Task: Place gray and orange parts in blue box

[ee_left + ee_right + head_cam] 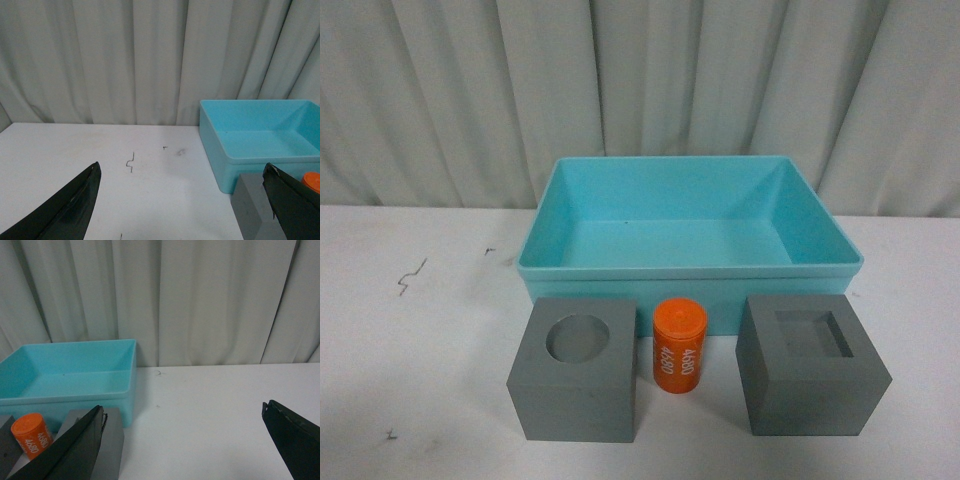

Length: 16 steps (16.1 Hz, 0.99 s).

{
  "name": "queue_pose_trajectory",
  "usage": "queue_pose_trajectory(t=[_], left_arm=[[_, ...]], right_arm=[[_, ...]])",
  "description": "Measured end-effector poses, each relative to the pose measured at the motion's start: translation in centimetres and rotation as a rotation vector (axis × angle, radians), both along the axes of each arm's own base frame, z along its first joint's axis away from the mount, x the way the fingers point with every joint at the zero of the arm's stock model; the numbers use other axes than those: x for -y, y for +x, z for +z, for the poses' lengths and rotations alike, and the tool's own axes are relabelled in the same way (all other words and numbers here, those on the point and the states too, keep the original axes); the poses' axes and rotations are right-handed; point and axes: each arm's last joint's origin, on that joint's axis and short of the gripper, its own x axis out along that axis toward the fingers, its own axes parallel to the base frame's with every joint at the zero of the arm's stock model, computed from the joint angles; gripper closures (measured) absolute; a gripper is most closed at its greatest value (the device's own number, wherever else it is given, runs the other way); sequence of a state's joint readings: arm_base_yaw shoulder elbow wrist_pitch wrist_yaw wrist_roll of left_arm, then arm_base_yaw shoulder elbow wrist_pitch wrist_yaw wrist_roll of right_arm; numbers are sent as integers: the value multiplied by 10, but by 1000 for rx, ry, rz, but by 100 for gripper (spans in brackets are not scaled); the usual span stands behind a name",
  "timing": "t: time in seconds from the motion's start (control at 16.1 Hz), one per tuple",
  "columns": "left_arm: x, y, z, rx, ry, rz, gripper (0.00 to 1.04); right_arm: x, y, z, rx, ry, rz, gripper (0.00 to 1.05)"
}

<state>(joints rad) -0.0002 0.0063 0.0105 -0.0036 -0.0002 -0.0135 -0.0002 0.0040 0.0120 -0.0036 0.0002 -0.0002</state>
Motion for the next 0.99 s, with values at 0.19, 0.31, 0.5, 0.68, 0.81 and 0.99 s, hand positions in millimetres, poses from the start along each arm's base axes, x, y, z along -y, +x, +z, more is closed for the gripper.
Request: queue_pose_trajectory(t=[0.19,0.31,0.5,0.68,0.81,0.99], left_arm=[[0,0,0,0,0,0,7],[0,0,0,0,0,0,7],[0,0,0,0,0,0,7],[0,0,0,0,0,0,7],[0,0,0,0,0,0,7],[0,0,0,0,0,0,7]], right_arm=[[0,0,0,0,0,0,6],[0,0,0,0,0,0,6],[0,0,0,0,0,0,6],[0,0,0,0,0,0,6],[0,0,0,0,0,0,6],[0,0,0,0,0,0,6]])
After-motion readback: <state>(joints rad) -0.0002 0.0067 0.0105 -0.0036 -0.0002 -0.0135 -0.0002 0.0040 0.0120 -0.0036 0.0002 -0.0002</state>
